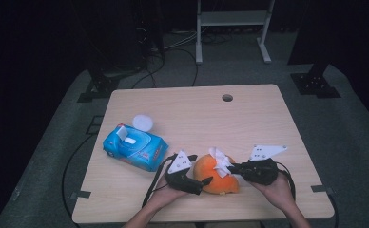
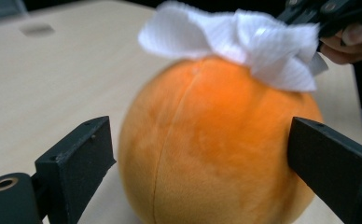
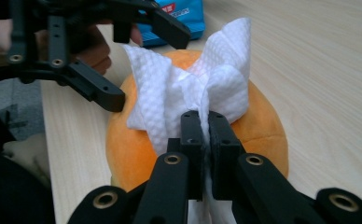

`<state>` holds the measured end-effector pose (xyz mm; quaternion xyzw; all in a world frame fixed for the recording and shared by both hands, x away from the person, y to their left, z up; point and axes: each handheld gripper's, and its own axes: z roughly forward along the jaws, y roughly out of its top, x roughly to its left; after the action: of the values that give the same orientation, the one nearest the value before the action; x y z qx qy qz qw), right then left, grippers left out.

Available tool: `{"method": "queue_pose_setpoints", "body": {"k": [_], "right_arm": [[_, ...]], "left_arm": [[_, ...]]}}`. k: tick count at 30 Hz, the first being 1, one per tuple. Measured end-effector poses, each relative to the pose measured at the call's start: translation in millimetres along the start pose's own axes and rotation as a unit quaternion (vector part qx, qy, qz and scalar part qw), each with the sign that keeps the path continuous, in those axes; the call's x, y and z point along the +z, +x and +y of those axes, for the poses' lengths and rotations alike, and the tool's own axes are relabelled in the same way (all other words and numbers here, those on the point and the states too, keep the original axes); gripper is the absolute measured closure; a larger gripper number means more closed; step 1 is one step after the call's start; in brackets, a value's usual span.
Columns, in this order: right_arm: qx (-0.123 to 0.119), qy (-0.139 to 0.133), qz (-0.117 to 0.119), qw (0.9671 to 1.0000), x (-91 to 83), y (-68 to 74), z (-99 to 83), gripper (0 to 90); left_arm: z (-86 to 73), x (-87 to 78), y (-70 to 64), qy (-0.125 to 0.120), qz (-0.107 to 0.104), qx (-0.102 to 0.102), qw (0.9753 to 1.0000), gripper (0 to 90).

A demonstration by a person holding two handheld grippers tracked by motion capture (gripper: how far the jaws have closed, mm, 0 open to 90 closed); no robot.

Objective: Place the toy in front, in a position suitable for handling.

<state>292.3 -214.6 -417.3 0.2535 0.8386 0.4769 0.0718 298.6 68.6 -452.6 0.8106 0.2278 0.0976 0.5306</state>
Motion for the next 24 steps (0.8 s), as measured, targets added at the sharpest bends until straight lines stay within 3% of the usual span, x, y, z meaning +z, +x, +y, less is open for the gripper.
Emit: {"method": "queue_pose_setpoints", "body": {"k": [1, 3, 7, 9, 12, 15, 20, 21, 22, 24], "right_arm": [[-0.001, 0.000, 0.002, 1.0000, -0.3, -0.9, -0.3, 85.5], [0.003, 0.003, -0.007, 1.0000, -2.7, -4.3, -1.0, 85.5], [0.020, 0.003, -0.063, 0.9978, -12.1, -12.9, -4.2, 85.7], [0.017, -0.026, -0.051, 0.9982, -17.1, -8.1, 0.2, 85.7], [-0.004, -0.046, -0.025, 0.9986, -13.6, 6.9, 9.5, 85.6], [-0.030, -0.024, -0.024, 0.9990, -2.7, 16.4, 12.2, 85.7], [-0.008, -0.018, -0.021, 0.9996, -6.9, 1.1, 3.4, 85.7], [-0.002, -0.021, -0.023, 0.9995, -8.7, -1.0, 2.6, 85.7], [0.000, -0.021, -0.030, 0.9993, -10.3, -1.5, 2.8, 85.7], [0.000, -0.031, -0.037, 0.9988, -12.3, 1.6, 5.8, 85.9]], "left_arm": [[-0.2, 0.2, -0.4, -0.001, -0.011, -0.004, 0.9999, 10.0], [2.3, 0.1, -4.7, -0.001, -0.007, 0.006, 1.0000, 18.6], [8.6, -2.5, -15.7, -0.004, -0.001, 0.033, 0.9994, 27.1], [10.3, -1.9, -21.5, -0.006, 0.004, 0.045, 0.9989, 30.6], [12.4, 0.3, -28.4, -0.009, 0.011, 0.064, 0.9979, 32.6], [11.2, -0.4, -27.5, -0.007, 0.007, 0.074, 0.9972, 30.4], [7.5, -3.2, -8.6, -0.020, -0.012, 0.011, 0.9997, 11.1], [6.2, -3.1, -6.4, -0.021, -0.027, 0.003, 0.9994, 15.2], [5.4, -3.4, -6.4, -0.019, -0.028, 0.005, 0.9994, 23.9], [6.8, -2.9, -11.6, -0.017, -0.023, 0.013, 0.9995, 32.9]]}}
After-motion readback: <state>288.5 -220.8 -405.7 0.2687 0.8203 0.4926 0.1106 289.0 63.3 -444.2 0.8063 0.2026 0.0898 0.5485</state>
